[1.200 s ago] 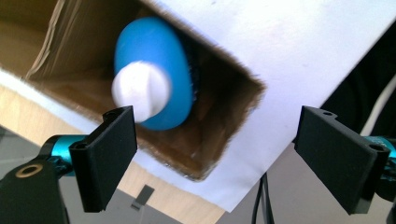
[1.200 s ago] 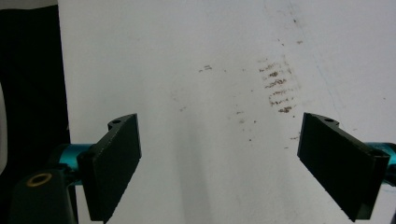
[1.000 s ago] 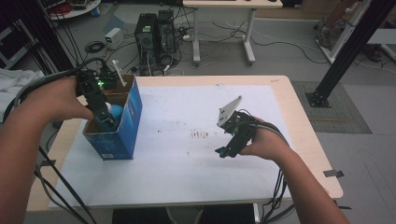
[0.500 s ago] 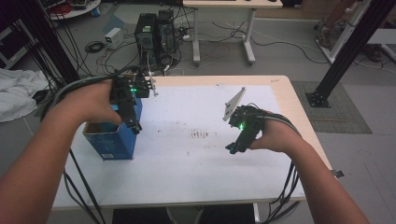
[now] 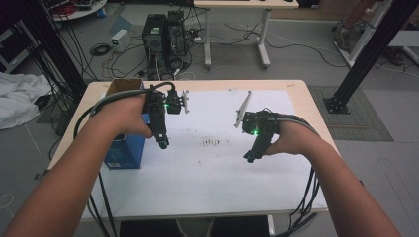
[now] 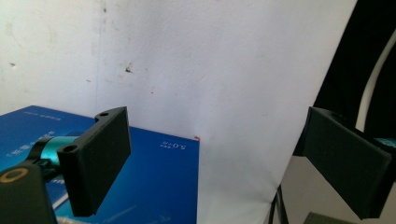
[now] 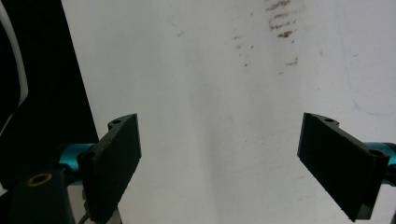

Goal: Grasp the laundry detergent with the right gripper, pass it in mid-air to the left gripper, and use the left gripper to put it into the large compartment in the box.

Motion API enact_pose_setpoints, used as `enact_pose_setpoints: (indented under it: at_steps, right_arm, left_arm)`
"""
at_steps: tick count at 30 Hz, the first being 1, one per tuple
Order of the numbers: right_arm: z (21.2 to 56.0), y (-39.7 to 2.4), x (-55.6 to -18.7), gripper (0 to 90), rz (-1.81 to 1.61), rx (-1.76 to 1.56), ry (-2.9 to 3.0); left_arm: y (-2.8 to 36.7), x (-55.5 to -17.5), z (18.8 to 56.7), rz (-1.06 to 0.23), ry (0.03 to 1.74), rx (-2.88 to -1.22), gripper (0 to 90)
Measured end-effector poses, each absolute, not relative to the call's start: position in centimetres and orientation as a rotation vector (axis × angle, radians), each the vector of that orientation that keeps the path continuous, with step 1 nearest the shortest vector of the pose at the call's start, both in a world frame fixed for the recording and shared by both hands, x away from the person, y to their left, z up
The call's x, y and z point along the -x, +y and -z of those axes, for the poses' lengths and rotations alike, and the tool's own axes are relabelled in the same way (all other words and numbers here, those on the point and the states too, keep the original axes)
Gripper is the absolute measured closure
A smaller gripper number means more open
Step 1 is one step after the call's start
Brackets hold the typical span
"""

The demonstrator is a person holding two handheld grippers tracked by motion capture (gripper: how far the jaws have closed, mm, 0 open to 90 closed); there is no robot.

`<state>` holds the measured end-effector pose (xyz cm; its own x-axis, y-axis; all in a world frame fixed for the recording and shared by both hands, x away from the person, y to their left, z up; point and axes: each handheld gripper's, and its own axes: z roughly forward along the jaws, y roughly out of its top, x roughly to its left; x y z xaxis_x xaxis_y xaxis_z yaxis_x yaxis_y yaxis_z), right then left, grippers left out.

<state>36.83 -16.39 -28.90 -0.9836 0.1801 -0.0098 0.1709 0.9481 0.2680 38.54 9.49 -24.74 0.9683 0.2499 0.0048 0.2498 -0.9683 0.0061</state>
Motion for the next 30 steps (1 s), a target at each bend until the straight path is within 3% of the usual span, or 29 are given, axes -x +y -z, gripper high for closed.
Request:
enact_pose_setpoints:
  at_steps: [11, 16, 30]
  right_arm:
    - [31.1, -14.9, -37.4, 12.7, -0.182, -0.273, 3.149]
    - [32.0, -14.7, -37.8, 12.7, -0.023, -0.282, 3.197]
    - [31.3, -14.3, -37.7, 12.7, -0.052, -0.268, 3.195]
  left_arm:
    - [8.4, -38.4, 28.6, 0.037, 0.306, -3.125, 8.7]
    - [8.4, -38.3, 28.9, 0.043, 0.292, -3.091, 8.6]
    - [9.7, -38.4, 29.0, 0.055, 0.305, -3.065, 8.6]
